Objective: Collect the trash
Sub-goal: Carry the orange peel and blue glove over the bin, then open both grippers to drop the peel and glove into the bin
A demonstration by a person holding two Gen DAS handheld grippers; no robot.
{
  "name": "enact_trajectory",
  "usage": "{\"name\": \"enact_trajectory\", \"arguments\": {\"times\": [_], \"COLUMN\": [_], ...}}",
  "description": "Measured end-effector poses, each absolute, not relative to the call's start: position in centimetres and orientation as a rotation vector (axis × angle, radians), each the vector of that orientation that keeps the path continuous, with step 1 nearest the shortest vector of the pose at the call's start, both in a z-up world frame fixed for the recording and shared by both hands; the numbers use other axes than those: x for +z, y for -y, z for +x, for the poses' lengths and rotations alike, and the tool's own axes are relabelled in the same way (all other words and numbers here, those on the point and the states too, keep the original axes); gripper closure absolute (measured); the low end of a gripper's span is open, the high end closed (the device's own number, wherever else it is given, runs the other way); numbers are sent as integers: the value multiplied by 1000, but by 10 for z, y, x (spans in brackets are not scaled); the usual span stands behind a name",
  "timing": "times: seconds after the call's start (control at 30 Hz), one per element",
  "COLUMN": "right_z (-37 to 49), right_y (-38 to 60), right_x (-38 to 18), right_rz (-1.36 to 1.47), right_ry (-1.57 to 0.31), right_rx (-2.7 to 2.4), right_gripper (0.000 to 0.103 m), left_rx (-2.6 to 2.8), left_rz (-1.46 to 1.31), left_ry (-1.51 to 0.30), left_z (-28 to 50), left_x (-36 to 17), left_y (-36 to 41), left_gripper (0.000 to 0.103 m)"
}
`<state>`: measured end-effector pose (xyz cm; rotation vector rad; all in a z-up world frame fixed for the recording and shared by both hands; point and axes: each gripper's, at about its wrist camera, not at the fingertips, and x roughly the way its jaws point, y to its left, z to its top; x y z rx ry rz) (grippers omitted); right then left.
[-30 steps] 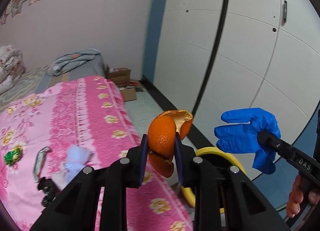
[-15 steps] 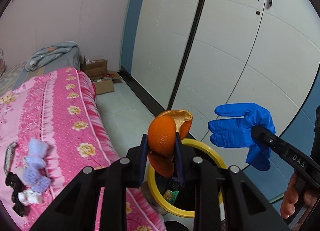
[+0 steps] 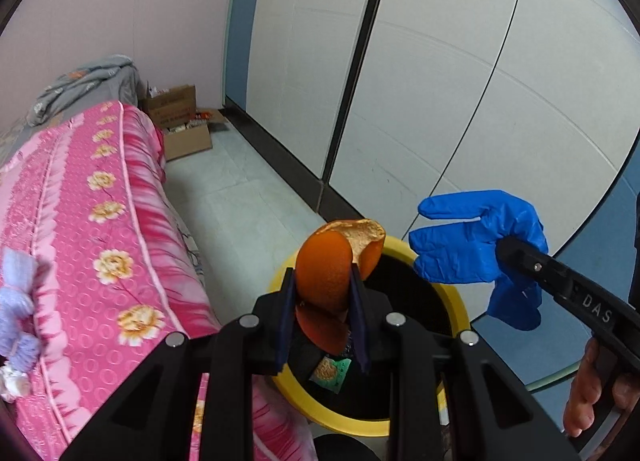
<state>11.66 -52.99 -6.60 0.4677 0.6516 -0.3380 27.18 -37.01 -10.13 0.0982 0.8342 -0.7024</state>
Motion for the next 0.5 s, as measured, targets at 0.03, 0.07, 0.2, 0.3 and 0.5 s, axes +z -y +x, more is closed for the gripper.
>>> {"name": "enact_trajectory", "arguments": {"times": [0.03, 0.07, 0.2, 0.3, 0.5], "right_z": [118, 120, 127, 132, 139], "right_y": [531, 532, 539, 541, 545], "right_x": [-70, -75, -93, -100, -116], "right_rz": [469, 471, 477, 469, 477], "right_ry": [-658, -666, -691, -701, -731], "right_rx": [-342, -346, -372, -392, -406], "right_gripper": [87, 87, 87, 87, 86], "left_rx": [-704, -702, -699, -700, -709], "left_rz": [102, 109, 120, 124, 122], "left_ry": [-841, -849, -884, -906, -935], "left_z": [272, 273, 277, 281, 284], "left_x": [-106, -111, -129, -140, -153], "left_y": [373, 377, 388, 393, 400], "left_gripper": [79, 79, 79, 79, 79]}}
